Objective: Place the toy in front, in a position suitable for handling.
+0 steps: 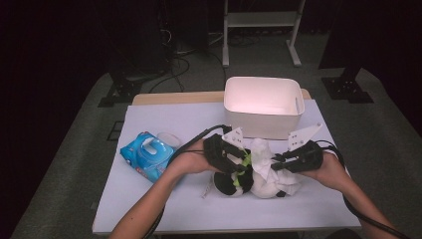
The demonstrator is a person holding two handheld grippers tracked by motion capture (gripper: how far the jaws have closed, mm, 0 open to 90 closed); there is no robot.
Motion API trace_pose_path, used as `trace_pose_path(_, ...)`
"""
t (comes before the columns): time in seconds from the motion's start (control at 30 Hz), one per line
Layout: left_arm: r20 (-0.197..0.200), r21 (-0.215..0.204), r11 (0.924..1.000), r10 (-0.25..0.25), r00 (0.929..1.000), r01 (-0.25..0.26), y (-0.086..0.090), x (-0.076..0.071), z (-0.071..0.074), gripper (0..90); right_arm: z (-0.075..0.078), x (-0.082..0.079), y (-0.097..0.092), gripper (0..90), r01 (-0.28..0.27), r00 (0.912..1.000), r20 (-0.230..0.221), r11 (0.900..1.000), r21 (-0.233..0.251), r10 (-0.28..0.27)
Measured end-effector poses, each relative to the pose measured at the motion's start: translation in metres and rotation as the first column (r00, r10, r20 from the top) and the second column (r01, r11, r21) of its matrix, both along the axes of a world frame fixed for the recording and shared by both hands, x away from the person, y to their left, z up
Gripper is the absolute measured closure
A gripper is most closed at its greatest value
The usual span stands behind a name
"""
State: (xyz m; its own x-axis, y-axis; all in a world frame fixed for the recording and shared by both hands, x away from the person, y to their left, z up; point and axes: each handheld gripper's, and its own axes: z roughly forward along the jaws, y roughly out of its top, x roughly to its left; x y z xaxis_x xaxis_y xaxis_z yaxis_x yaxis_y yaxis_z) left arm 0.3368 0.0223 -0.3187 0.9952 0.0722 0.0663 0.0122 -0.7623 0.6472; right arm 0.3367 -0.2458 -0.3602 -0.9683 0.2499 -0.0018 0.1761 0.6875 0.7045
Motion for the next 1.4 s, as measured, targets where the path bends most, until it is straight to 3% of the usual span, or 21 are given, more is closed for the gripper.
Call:
trace_pose_path(0.1,0.01,0.007,1.0,0.004,0.9999,-0.004,-0.003,0.001,0.0,51.4,-0.002,-0.003,-0.008,84.9,0.006,0.9999,-0.009,1.0,0.004,-0.006)
trace_pose_path(0.47,0.035,0.042,0.9991,0.004,0.9994,-0.005,-0.022,0.01,-0.003,49.2,-0.021,-0.01,-0.03,86.1,0.037,0.9976,-0.058,0.9993,-0.004,-0.037)
trace_pose_path(0.87,0.025,0.09,0.9958,0.01,0.9996,-0.012,-0.039,0.023,-0.015,47.3,-0.031,-0.013,-0.034,86.2,0.027,0.9963,-0.082,0.9995,0.015,-0.026)
trace_pose_path(1.13,0.035,0.091,0.9954,-0.032,0.9989,0.029,-0.043,0.016,-0.015,72.6,-0.026,-0.013,-0.034,86.1,0.022,0.9969,-0.076,0.9996,0.02,-0.02)
trace_pose_path(1.4,0.032,0.056,0.9959,-0.072,0.9969,0.07,-0.045,0.006,-0.008,74.9,-0.005,-0.012,-0.022,86.0,-0.006,0.9995,-0.03,0.9991,0.042,0.007)
